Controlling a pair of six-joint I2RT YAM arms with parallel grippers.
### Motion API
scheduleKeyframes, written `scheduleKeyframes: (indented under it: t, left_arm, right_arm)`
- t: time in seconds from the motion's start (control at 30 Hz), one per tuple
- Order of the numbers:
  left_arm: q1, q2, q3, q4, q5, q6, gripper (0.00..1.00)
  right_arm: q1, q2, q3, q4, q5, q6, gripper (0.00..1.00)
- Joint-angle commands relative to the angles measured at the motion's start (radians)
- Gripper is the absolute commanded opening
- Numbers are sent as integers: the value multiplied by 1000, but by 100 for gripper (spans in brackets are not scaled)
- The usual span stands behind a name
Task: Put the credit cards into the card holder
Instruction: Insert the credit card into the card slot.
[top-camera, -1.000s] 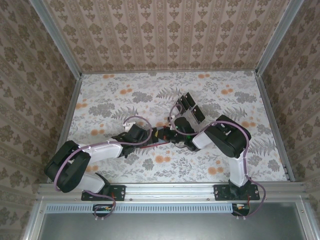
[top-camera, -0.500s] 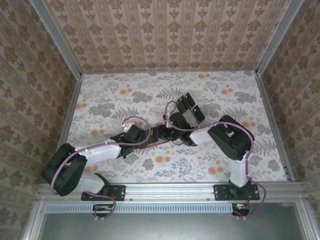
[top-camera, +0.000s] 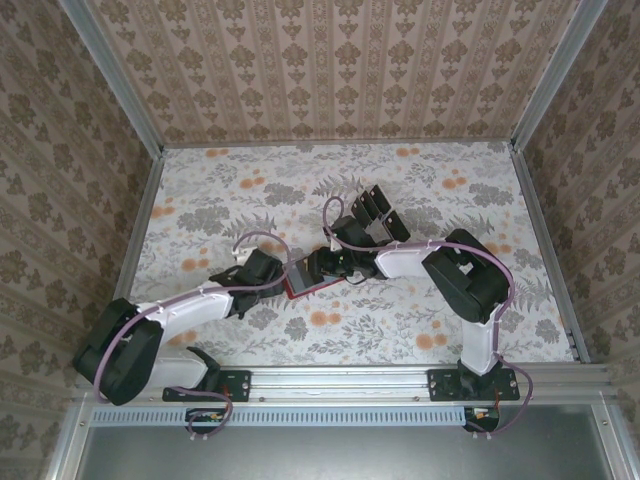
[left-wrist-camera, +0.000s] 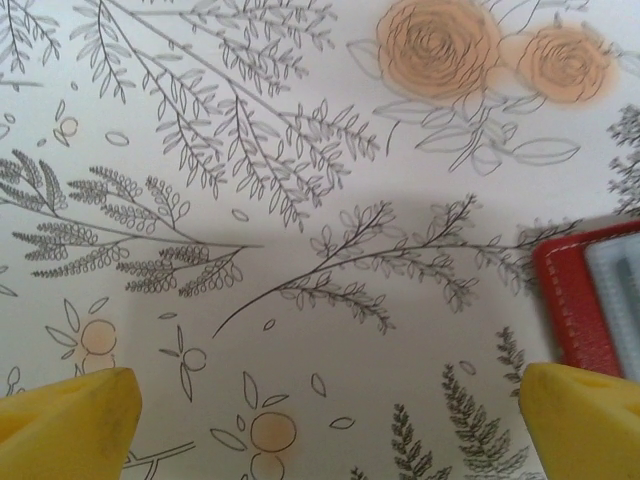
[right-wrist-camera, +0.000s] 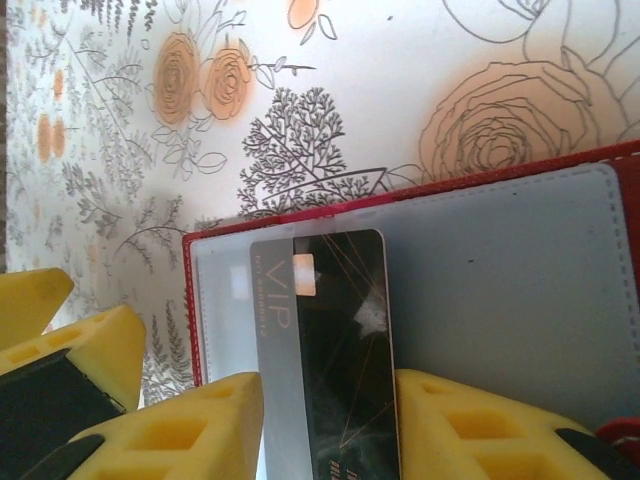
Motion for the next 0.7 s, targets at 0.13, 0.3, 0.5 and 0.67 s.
scheduleKeyframes:
  t: [0.13, 0.3, 0.5, 0.67]
  left_arm:
    - [5, 59, -26, 17, 18, 2, 99]
    - [6, 89, -20, 42, 26, 8, 99]
    - [5, 122, -14, 65, 31, 14, 99]
    - [6, 137, -9, 77, 36, 15, 99]
  right_arm:
    - [8, 15, 31, -96, 42, -23, 22]
    - [22, 18, 32, -95, 39, -11, 13]
    - [50, 26, 44, -94, 35, 1, 12]
    - [72, 50, 72, -107, 26, 3, 13]
